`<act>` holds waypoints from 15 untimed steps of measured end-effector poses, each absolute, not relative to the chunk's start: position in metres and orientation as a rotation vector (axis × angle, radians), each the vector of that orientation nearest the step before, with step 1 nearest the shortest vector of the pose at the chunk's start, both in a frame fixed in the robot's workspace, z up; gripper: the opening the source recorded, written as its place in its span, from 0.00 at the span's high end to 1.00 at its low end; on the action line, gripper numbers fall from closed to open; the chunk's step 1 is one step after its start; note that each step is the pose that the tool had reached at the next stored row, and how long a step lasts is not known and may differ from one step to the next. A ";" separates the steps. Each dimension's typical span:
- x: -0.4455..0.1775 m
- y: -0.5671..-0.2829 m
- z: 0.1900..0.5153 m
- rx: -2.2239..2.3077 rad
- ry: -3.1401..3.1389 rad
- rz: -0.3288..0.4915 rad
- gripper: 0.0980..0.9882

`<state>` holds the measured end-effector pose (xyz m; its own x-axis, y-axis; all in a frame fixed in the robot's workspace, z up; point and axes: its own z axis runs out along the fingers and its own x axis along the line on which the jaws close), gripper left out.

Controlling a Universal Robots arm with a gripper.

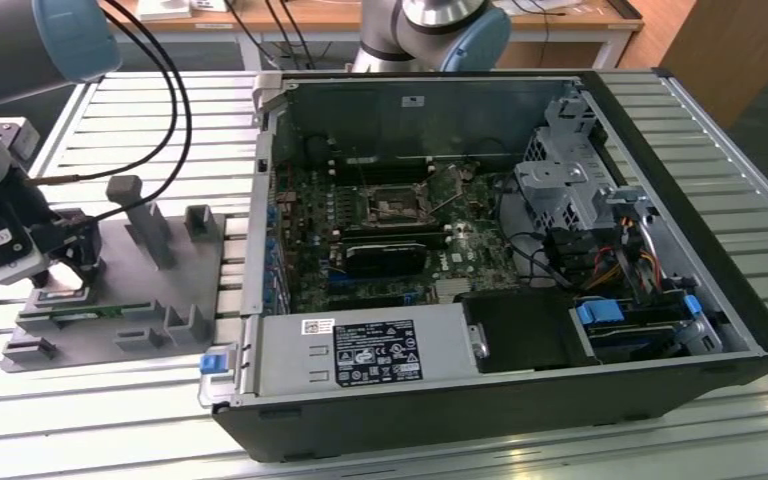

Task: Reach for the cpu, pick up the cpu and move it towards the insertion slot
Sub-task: 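Pick up the cpu and move it towards the insertion slot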

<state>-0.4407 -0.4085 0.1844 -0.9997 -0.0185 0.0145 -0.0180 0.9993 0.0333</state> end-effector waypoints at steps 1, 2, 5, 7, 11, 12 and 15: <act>-0.441 -0.408 0.186 0.029 -3.126 -0.052 0.50; -0.441 -0.408 0.187 0.029 -3.126 -0.052 0.50; -0.441 -0.408 0.188 0.029 -3.126 -0.052 0.50; -0.441 -0.408 0.188 0.029 -3.126 -0.052 0.50; -0.441 -0.408 0.189 0.029 -3.126 -0.052 0.50; -0.441 -0.408 0.189 0.029 -3.126 -0.052 0.50; -0.441 -0.409 0.191 0.029 -3.126 -0.051 0.50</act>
